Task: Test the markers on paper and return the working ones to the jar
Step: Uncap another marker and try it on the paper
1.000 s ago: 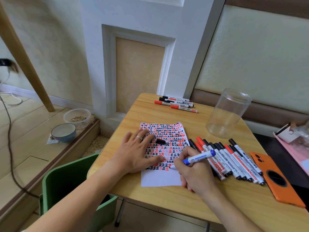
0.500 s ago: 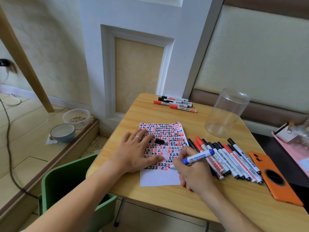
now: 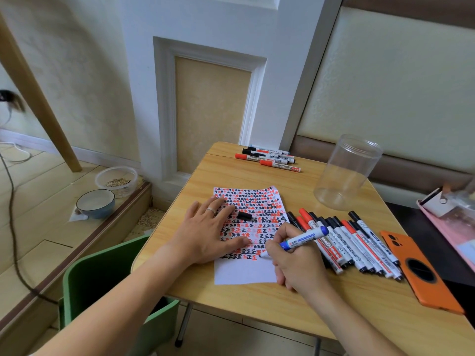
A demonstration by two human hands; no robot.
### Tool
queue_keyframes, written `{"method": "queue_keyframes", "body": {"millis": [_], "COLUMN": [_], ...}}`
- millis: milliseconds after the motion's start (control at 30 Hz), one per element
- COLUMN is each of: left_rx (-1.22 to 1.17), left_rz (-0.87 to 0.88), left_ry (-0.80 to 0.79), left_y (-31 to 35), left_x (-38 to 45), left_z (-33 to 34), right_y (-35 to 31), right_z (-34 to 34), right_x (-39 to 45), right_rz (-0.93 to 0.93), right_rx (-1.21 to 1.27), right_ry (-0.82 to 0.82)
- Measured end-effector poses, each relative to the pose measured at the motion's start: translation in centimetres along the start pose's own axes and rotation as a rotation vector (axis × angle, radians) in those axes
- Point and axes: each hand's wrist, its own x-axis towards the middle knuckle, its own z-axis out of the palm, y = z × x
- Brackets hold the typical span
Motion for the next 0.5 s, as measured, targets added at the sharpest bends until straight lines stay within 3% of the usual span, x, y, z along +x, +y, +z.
{"method": "queue_keyframes", "body": {"millis": [500], "left_rx": [0.003], "left_rz": [-0.004], "left_ry": [0.007], "left_y": [0.01], "left_x": [0.12], "left_z": [0.13], "right_y": [-0.09], "right_z": [0.07], "right_x": [-0.03], "right_rz": [-0.007], "right_rx": [0.024], "right_ry": [-0.024]}}
